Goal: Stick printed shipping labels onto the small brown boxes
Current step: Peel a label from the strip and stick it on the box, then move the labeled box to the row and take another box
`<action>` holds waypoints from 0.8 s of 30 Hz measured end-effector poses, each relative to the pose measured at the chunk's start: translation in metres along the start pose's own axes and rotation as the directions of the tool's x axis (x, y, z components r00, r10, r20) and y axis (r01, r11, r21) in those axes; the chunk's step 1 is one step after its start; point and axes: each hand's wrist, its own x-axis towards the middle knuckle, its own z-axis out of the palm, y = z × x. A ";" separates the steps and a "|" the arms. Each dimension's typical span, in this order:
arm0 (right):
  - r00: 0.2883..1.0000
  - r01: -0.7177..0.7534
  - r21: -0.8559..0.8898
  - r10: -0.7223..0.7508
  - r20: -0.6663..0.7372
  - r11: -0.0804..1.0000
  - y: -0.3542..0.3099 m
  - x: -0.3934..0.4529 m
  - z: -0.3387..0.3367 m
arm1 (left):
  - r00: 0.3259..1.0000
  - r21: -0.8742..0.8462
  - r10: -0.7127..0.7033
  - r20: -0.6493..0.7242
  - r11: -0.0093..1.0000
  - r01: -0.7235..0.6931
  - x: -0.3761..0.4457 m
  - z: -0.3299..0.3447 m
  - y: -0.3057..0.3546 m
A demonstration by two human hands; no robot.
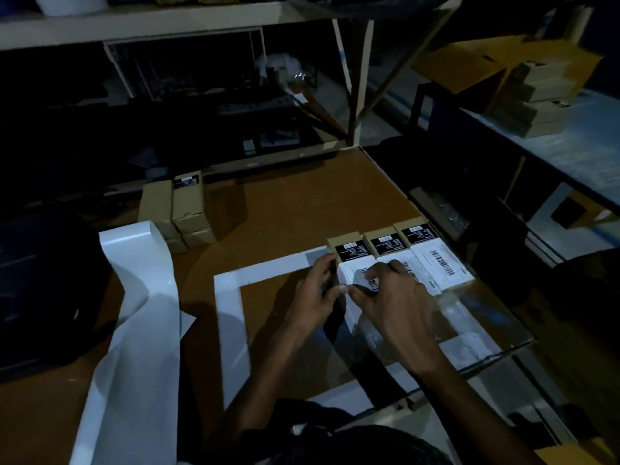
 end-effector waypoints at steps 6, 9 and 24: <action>0.997 -0.058 0.023 0.057 0.061 0.998 -0.016 0.011 0.004 | 0.989 -0.054 -0.018 0.144 0.998 0.026 -0.003 -0.022 -0.005; 0.997 -0.051 0.027 0.050 0.063 0.998 -0.033 0.011 0.009 | 0.992 -0.027 0.000 0.127 1.000 0.003 -0.007 -0.043 -0.012; 0.967 0.058 0.397 -0.151 0.206 0.916 -0.172 0.038 0.063 | 0.910 0.508 0.256 -0.327 0.859 -0.059 0.055 -0.249 -0.050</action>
